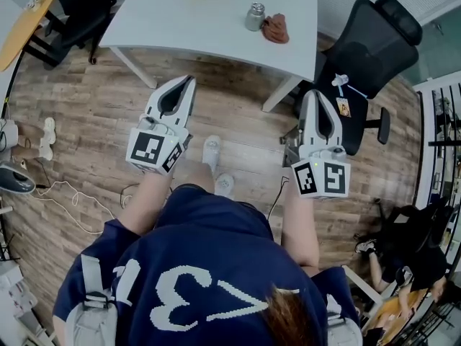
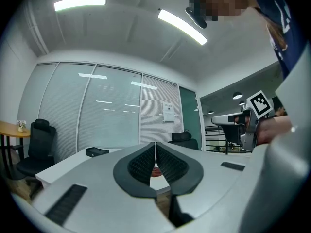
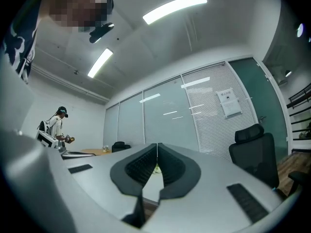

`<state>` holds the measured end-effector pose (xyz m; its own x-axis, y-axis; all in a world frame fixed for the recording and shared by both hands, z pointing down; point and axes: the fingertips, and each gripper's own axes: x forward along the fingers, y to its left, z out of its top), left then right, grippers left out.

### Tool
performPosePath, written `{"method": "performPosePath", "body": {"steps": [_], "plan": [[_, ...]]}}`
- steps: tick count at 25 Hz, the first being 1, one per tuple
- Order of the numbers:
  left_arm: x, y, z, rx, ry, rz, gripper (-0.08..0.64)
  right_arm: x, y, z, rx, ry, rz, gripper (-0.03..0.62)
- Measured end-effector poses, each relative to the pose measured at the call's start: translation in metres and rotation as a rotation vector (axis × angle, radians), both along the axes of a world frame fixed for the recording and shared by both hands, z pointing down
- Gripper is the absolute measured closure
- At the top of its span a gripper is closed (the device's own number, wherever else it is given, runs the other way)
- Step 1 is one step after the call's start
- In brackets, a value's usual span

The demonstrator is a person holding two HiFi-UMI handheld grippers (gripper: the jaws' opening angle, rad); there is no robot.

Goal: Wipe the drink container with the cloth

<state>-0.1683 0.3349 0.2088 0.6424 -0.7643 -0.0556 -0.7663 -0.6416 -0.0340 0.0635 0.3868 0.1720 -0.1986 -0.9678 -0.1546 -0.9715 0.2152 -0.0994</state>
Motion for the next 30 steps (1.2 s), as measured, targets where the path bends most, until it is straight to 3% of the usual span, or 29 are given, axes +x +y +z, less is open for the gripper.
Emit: {"method": "performPosePath", "body": {"steps": [6, 17, 24, 30], "plan": [[0.005, -0.053, -0.001, 0.012, 0.015, 0.000, 0.540, 0.007, -0.053, -0.003, 0.003, -0.004, -0.012, 0.565], [0.003, -0.205, -0.021, 0.055, 0.020, 0.071, 0.540, -0.004, -0.195, -0.027, 0.044, -0.006, -0.003, 0.565], [0.035, -0.254, -0.015, 0.027, 0.028, 0.151, 0.540, 0.020, -0.231, -0.018, 0.000, -0.011, 0.069, 0.565], [0.069, -0.284, 0.008, -0.027, 0.025, 0.183, 0.540, 0.045, -0.267, -0.003, -0.025, -0.040, 0.044, 0.565]]}}
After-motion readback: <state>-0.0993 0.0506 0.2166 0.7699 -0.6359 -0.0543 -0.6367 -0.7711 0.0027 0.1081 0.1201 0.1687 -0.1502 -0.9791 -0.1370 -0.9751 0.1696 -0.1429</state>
